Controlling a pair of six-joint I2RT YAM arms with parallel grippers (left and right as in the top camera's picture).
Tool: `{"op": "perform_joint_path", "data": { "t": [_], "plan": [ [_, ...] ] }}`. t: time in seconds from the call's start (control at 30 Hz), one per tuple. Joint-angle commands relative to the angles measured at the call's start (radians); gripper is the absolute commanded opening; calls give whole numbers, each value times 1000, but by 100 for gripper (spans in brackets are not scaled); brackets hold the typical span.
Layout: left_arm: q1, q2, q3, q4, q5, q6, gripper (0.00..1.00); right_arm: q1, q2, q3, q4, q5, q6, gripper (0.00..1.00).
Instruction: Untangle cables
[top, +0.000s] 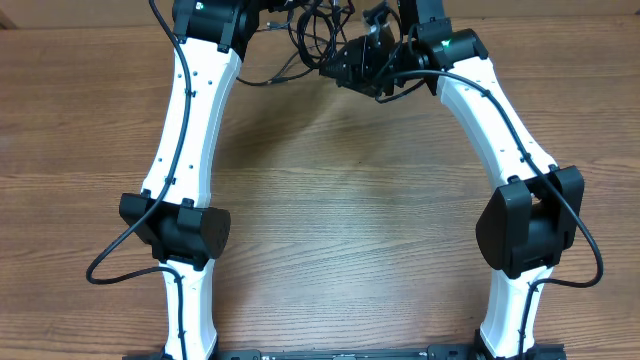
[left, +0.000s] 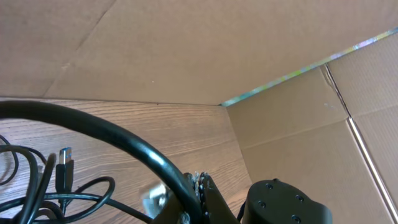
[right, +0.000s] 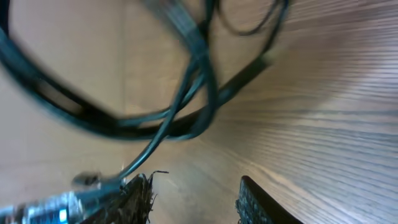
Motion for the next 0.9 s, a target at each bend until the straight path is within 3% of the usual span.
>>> {"op": "perform_joint_path", "data": {
  "t": [0.0, 0.1, 0.33, 0.87],
  "plan": [
    [6, -34, 30, 11, -9, -30, 4, -9, -33, 17, 74, 82, 89, 44],
    [6, -34, 30, 12, -10, -37, 4, -6, -32, 17, 141, 130, 109, 44],
    [11, -34, 30, 13, -10, -55, 4, 21, -32, 16, 82, 371, 128, 42],
    [12, -34, 30, 45, -14, -74, 4, 29, -39, 17, 38, 272, 126, 42]
  ]
}}
